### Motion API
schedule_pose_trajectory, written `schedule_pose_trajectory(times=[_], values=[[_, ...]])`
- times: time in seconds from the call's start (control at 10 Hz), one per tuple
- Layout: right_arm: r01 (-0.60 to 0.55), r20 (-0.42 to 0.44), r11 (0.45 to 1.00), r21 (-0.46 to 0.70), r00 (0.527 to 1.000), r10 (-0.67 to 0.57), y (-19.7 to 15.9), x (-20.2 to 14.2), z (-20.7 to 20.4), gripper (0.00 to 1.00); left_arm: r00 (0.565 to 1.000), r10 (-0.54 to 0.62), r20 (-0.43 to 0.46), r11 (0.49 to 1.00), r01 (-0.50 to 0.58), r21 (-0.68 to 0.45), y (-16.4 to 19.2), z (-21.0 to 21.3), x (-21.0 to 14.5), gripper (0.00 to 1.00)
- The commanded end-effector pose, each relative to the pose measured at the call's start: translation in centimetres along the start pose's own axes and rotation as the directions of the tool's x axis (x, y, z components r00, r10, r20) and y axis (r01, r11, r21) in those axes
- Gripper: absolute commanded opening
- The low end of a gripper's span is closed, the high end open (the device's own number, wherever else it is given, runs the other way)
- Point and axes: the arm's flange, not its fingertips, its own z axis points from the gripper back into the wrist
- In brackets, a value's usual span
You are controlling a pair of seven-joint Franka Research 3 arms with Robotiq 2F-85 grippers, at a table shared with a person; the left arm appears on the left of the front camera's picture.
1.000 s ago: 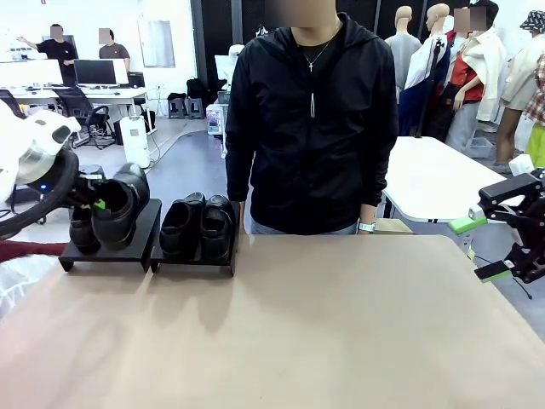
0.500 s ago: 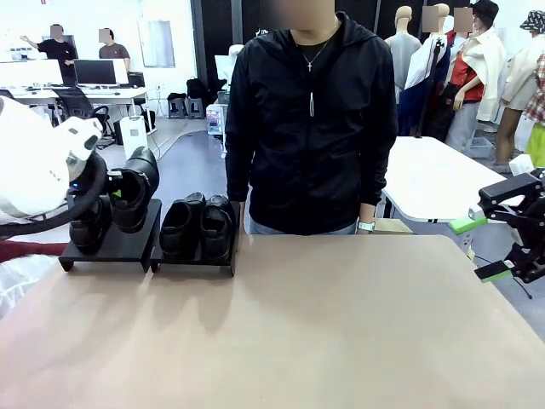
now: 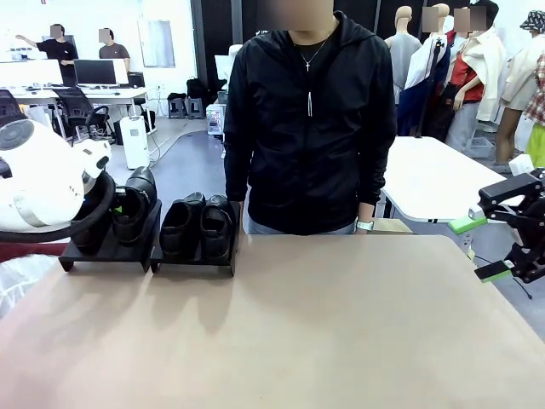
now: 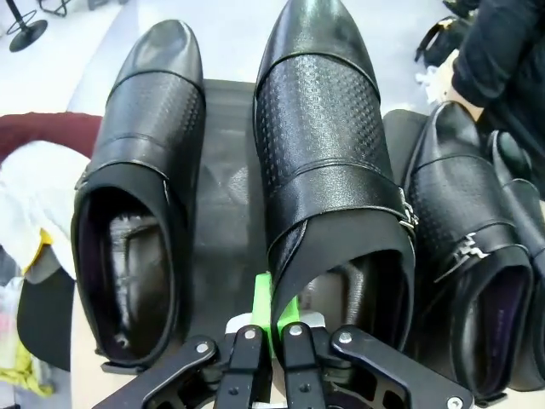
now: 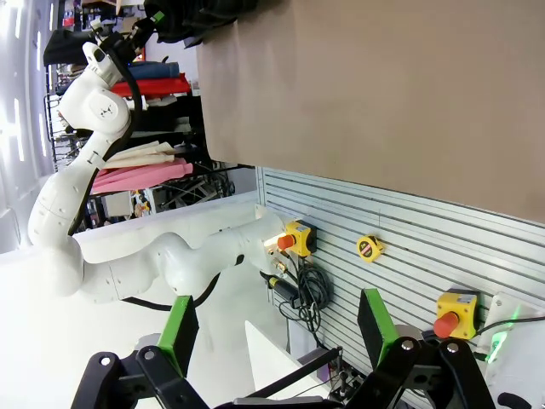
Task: Organize the shoes by placing them on the stand.
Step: Place the Shoe from the middle of the table onto the Shoes Stand.
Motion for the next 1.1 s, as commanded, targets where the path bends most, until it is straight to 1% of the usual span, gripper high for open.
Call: schedule_pose_trajectory(times=[0.0, 0.1, 0.2, 0.3, 0.4, 0.6, 0.9, 1.0], values=[[-0.026, 0.004, 0.999, 0.031, 1.000, 0.026, 0.3, 0.3, 0.1, 1.00, 0.999, -0.037, -0.001, 0.999, 0.037, 0.034, -0.1, -0.1, 1.2, 0.00], [-0.026, 0.004, 0.999, 0.031, 1.000, 0.026, 0.3, 0.3, 0.1, 1.00, 0.999, -0.040, 0.022, 0.998, 0.039, 0.057, -0.2, -0.4, 1.3, 0.02], [-0.026, 0.004, 0.999, 0.031, 1.000, 0.026, 0.3, 0.3, 0.1, 1.00, 0.993, -0.062, 0.096, 0.995, 0.054, 0.083, -0.3, -0.8, 1.3, 0.14], [-0.026, 0.004, 0.999, 0.031, 1.000, 0.026, 0.3, 0.3, 0.1, 1.00, 0.990, -0.078, 0.117, 0.995, 0.069, 0.077, -0.4, -1.0, 1.2, 0.68], [-0.026, 0.004, 0.999, 0.031, 1.000, 0.026, 0.3, 0.3, 0.1, 1.00, 0.991, -0.092, 0.100, 0.992, 0.082, 0.095, -0.5, -1.1, 1.1, 1.00], [-0.026, 0.004, 0.999, 0.031, 1.000, 0.026, 0.3, 0.3, 0.1, 1.00, 0.990, -0.098, 0.103, 0.993, 0.090, 0.076, -0.7, -0.7, 1.1, 1.00], [-0.026, 0.004, 0.999, 0.031, 1.000, 0.026, 0.3, 0.3, 0.1, 1.00, 0.988, -0.099, 0.119, 0.995, 0.097, 0.025, -0.7, 2.0, 1.1, 1.00], [-0.026, 0.004, 0.999, 0.031, 1.000, 0.026, 0.3, 0.3, 0.1, 1.00, 0.993, -0.096, 0.073, 0.995, 0.099, -0.032, -0.9, 4.1, 0.9, 1.00]])
